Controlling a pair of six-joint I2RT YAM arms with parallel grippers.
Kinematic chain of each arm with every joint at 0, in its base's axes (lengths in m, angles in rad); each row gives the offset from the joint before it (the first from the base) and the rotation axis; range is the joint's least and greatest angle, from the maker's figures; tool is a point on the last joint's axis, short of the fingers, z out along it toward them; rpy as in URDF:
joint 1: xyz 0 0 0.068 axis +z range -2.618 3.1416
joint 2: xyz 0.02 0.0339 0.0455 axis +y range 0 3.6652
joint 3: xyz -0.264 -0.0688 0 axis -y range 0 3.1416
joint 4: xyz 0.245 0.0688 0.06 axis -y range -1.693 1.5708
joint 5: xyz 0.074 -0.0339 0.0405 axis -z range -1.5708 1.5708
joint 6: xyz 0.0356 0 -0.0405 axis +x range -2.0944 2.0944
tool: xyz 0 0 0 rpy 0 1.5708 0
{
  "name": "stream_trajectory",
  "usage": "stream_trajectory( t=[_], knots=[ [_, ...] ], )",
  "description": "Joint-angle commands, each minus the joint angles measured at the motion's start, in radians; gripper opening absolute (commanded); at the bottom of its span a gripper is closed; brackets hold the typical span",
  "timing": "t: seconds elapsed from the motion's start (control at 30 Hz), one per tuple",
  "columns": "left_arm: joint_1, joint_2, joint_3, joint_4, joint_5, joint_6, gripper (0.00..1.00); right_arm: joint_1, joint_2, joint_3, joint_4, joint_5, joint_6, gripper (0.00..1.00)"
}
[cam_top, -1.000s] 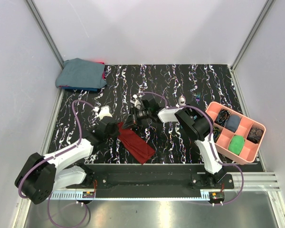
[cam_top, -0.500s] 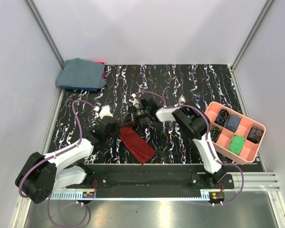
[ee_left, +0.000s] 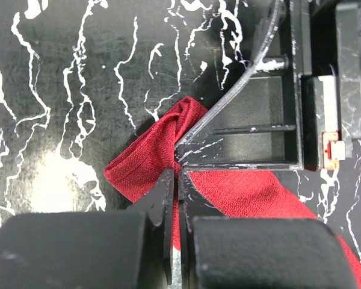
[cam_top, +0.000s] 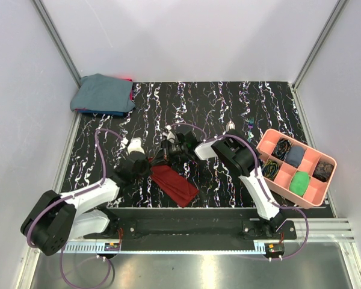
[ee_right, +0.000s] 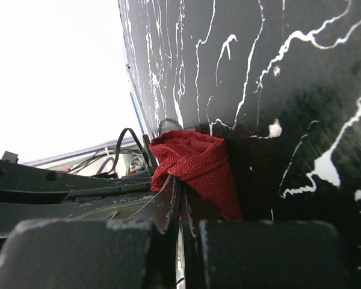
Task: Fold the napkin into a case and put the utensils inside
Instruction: Stuff the top corner of the smaller-rectangle-folded napkin into the folded napkin.
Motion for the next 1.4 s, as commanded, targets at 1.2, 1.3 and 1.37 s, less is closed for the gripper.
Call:
stream_trajectory(
  t=[1.2, 1.3, 1.37],
  knots=[
    [-0.001, -0.042, 0.117, -0.285, 0.004, -0.138, 0.0, 0.016, -0.058, -0.018, -0.013, -0.051, -0.062, 0.02],
    [-0.001, -0.07, 0.103, -0.272, 0.001, -0.127, 0.0, 0.001, -0.083, -0.028, -0.04, -0.053, -0.082, 0.03],
    [-0.001, -0.087, 0.09, -0.265, 0.001, -0.127, 0.0, -0.003, -0.093, -0.031, -0.06, -0.05, -0.096, 0.03]
  ],
)
